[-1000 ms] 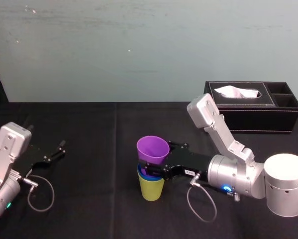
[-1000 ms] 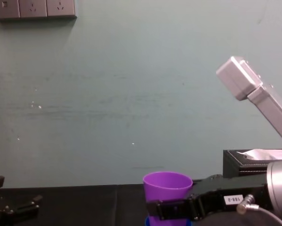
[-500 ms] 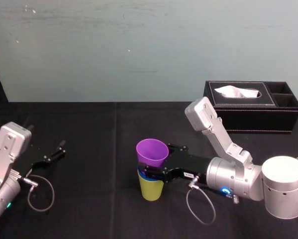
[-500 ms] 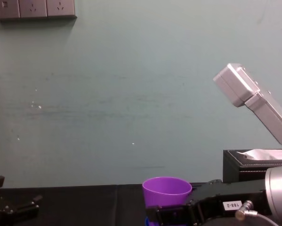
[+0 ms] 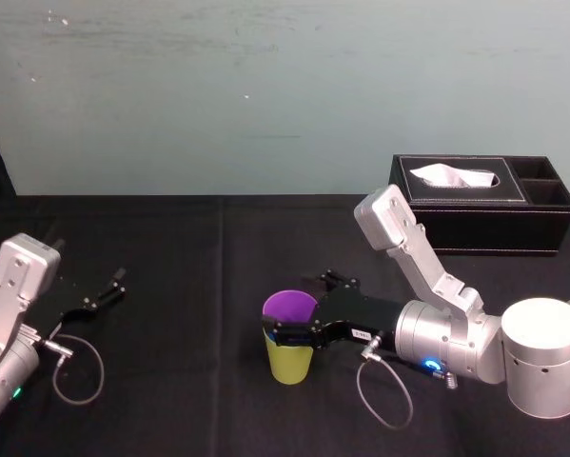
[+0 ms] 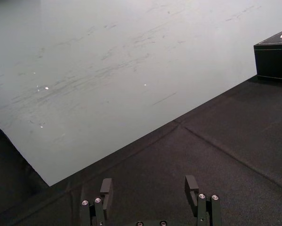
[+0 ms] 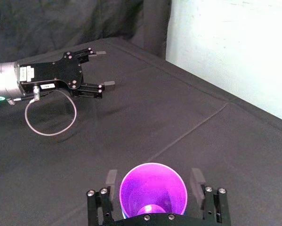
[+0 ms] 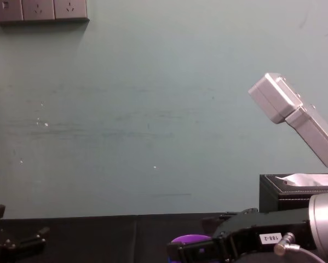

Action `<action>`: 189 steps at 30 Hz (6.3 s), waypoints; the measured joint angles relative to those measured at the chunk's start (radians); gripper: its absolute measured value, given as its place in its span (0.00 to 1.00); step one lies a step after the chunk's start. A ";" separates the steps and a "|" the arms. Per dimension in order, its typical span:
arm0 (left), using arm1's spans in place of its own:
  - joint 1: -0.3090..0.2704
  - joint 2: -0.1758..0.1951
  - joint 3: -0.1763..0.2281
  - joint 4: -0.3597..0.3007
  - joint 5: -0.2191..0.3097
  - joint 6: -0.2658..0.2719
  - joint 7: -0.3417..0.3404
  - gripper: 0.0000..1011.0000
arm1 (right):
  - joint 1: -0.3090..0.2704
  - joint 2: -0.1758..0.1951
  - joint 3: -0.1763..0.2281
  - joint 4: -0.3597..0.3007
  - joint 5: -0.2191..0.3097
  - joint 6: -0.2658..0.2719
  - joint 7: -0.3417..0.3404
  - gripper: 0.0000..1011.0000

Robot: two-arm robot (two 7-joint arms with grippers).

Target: Stack the three plastic cups sequentially using one hand.

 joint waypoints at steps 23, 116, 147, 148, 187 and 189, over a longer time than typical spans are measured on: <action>0.000 0.000 0.000 0.000 0.000 0.000 0.000 0.99 | -0.152 -0.044 0.156 -0.063 -0.032 -0.181 -0.185 0.99; 0.000 0.000 0.000 0.000 0.000 0.000 0.000 0.99 | -0.192 -0.105 0.197 0.028 -0.127 -0.060 -0.327 0.99; 0.000 0.000 0.000 0.000 0.000 0.000 0.000 0.99 | -0.192 -0.105 0.197 0.028 -0.127 -0.060 -0.327 0.99; 0.000 0.000 0.000 0.000 0.000 0.000 0.000 0.99 | -0.192 -0.105 0.197 0.028 -0.127 -0.060 -0.326 0.99; 0.000 0.000 0.000 0.000 0.000 0.000 0.000 0.99 | -0.192 -0.105 0.197 0.028 -0.127 -0.060 -0.327 0.99; 0.000 0.000 0.000 0.000 0.000 0.000 0.000 0.99 | -0.192 -0.105 0.197 0.028 -0.127 -0.060 -0.327 0.99</action>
